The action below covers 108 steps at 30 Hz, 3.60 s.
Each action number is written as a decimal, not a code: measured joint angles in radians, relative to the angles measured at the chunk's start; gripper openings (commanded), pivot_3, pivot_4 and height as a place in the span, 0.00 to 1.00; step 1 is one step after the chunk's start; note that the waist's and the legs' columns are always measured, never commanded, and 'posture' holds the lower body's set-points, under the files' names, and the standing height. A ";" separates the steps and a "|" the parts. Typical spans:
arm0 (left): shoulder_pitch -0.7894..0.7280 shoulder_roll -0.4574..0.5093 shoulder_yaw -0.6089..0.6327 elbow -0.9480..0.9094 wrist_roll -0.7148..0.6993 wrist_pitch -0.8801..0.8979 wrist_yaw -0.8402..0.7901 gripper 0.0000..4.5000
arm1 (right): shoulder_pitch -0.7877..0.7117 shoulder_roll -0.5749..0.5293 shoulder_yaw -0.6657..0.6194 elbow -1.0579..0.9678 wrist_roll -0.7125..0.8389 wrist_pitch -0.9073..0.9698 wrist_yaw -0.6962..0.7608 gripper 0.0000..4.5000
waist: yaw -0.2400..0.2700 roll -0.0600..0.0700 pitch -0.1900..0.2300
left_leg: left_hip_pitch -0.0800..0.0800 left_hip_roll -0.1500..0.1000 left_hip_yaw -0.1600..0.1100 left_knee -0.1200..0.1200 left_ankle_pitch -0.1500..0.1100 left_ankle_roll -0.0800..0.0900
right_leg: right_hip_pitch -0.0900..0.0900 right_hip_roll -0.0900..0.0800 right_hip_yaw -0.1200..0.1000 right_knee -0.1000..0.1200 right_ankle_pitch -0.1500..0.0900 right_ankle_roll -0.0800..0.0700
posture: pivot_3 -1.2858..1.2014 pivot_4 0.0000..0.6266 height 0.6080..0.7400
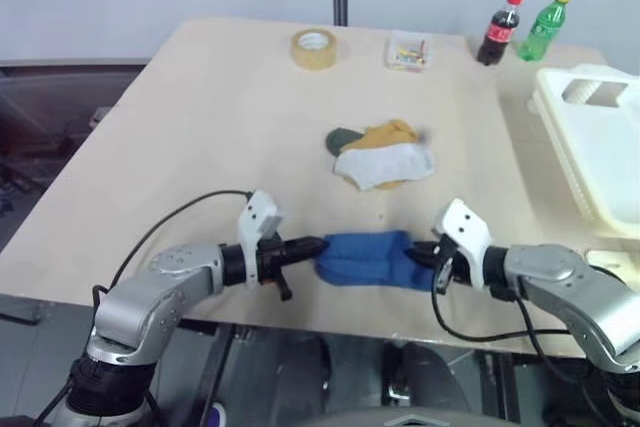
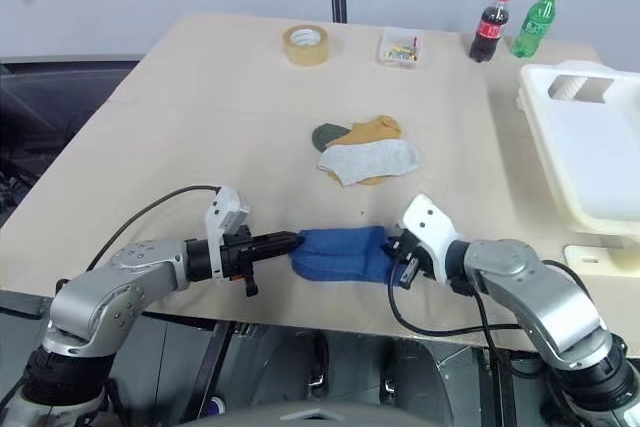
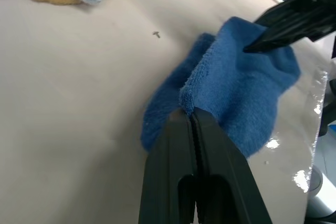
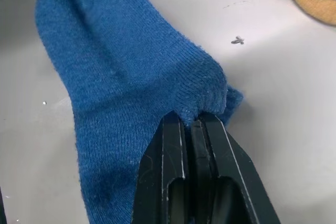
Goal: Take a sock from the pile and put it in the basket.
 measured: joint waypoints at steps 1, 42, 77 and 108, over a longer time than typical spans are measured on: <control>0.000 0.004 -0.001 0.002 0.003 -0.003 -0.002 0.00 | 0.000 0.004 0.004 0.000 -0.004 -0.001 -0.006 0.00 | -0.001 0.000 0.000 | 0.000 0.000 0.000 0.000 0.000 0.000 | 0.000 0.000 0.000 0.000 0.000 0.000 | 0.52 0.24 1.00; 0.080 0.076 -0.020 0.016 -0.024 0.015 -0.085 0.78 | -0.011 0.065 0.181 0.322 -0.179 -0.630 0.324 0.03 | -0.001 0.001 0.001 | 0.001 0.000 0.001 0.000 0.000 0.000 | 0.000 -0.001 0.000 -0.001 -0.001 -0.001 | 0.52 0.24 1.00; -0.151 -0.211 -0.145 0.158 -0.178 0.131 -0.097 0.78 | -0.017 0.078 0.090 0.254 -0.075 -0.442 0.352 0.03 | 0.001 0.003 -0.001 | 0.001 0.000 0.000 0.001 0.000 0.000 | 0.003 0.001 -0.001 0.000 0.000 0.001 | 0.52 0.24 1.00; -0.210 -0.164 -0.155 0.215 -0.171 0.224 -0.088 0.78 | -0.008 -0.021 0.037 0.215 -0.109 -0.325 0.287 0.03 | -0.001 0.002 0.000 | 0.001 0.000 -0.001 0.002 0.000 0.000 | 0.002 0.001 -0.001 0.000 0.000 0.001 | 0.52 0.24 1.00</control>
